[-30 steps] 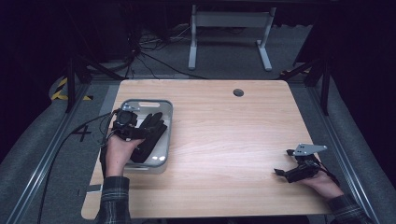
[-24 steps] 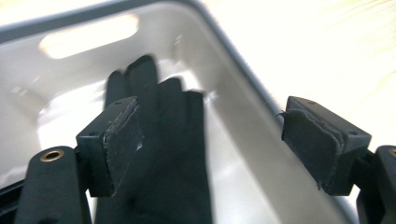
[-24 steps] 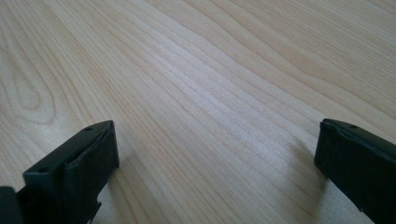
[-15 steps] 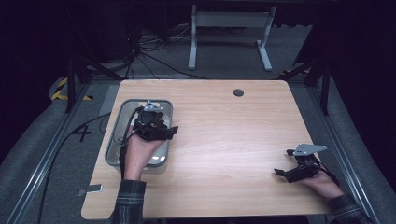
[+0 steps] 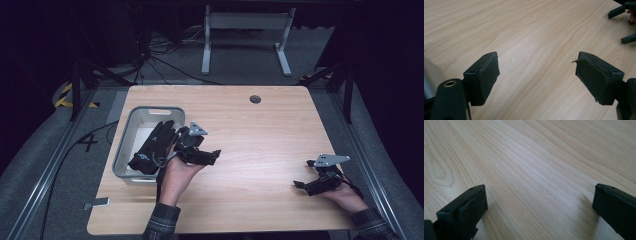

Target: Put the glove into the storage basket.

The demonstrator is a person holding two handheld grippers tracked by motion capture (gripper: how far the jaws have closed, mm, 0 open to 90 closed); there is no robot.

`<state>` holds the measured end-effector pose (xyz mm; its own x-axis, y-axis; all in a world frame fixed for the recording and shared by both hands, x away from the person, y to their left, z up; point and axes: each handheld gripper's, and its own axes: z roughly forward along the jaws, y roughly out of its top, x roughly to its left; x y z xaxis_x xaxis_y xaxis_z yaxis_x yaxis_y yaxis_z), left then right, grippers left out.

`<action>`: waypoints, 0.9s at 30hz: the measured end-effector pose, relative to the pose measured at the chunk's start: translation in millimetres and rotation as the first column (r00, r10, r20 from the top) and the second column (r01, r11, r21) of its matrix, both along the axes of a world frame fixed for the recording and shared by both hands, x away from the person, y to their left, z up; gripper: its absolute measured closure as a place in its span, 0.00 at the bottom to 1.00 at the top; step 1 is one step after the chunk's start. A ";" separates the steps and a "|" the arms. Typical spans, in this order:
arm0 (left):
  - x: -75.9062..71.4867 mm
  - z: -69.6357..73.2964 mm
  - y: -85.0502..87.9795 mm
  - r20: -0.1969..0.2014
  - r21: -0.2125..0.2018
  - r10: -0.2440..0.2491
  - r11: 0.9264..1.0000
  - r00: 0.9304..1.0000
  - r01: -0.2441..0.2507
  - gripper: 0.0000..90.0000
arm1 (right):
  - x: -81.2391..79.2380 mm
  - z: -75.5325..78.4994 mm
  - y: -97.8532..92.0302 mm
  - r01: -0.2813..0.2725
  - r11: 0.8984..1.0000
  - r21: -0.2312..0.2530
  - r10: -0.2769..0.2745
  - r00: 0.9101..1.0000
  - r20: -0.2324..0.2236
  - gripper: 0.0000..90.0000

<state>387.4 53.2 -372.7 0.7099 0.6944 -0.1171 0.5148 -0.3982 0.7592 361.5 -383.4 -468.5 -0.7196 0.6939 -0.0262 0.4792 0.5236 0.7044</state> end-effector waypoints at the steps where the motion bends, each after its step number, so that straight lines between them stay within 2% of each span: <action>1: -1.8 -2.8 -4.8 0.007 0.004 -0.007 1.000 1.000 0.007 0.22 | 0.0 0.0 0.0 0.000 1.000 0.000 0.000 1.000 0.000 0.00; 7: -12.6 -22.6 -26.5 0.011 0.010 -0.039 0.999 0.999 0.039 0.22 | -0.1 0.0 0.1 -0.003 1.000 0.000 0.003 1.000 -0.001 0.00; 13: -21.6 -44.1 -40.3 -0.004 0.011 -0.071 0.997 0.997 0.071 0.21 | -0.1 0.0 0.1 -0.003 1.000 0.000 0.003 1.000 -0.001 0.00; 16: -25.7 -57.9 -47.6 -0.019 0.039 -0.088 0.995 0.996 0.088 0.18 | -0.1 0.0 0.1 -0.003 1.000 0.000 0.003 1.000 -0.001 0.00; 17: -25.7 -57.9 -47.6 -0.019 0.039 -0.088 0.995 0.996 0.088 0.17 | -0.1 0.0 0.1 -0.003 1.000 0.000 0.003 1.000 -0.001 0.00; 23: -30.4 -78.3 -60.3 -0.033 0.081 -0.108 0.991 0.994 0.110 0.16 | -0.2 0.0 0.2 -0.005 1.000 0.000 0.005 1.000 -0.001 0.00; 27: -32.6 -88.8 -69.0 -0.047 0.139 -0.124 0.982 0.991 0.129 0.16 | -0.2 0.0 0.2 -0.005 1.000 0.001 0.005 1.000 -0.001 0.00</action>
